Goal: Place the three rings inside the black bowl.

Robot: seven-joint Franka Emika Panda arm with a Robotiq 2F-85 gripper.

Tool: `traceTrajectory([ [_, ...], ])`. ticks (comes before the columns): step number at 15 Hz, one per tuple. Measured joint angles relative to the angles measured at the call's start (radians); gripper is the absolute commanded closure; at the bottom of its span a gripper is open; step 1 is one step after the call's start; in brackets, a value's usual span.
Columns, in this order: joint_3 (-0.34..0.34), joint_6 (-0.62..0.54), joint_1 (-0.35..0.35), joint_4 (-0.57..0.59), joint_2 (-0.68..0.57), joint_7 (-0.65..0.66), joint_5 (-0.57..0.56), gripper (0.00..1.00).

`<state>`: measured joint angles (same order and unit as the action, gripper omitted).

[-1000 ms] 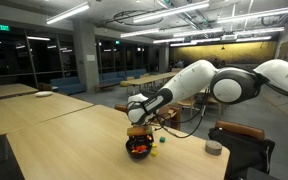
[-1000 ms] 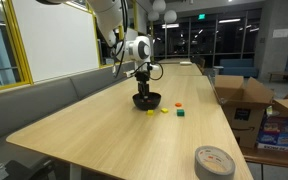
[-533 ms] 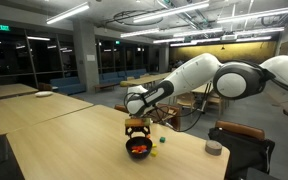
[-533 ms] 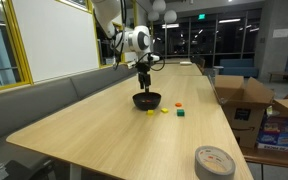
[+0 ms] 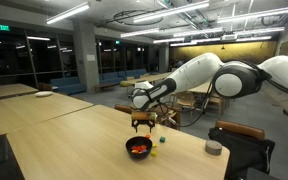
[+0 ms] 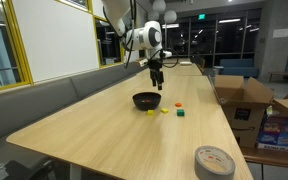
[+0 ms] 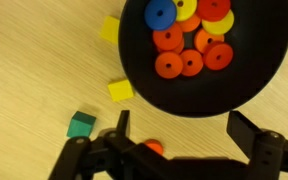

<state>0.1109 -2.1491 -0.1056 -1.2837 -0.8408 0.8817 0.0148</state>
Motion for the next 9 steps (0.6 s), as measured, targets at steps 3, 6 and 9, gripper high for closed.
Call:
traceTrajectory([
  [3,0.019,0.001,0.024,0.022,-0.035,0.0,0.0,0.0],
  [6,0.028,0.005,0.046,0.062,-0.088,0.0,0.0,0.0],
  [9,0.029,0.013,0.066,0.123,-0.145,-0.001,0.0,0.0],
])
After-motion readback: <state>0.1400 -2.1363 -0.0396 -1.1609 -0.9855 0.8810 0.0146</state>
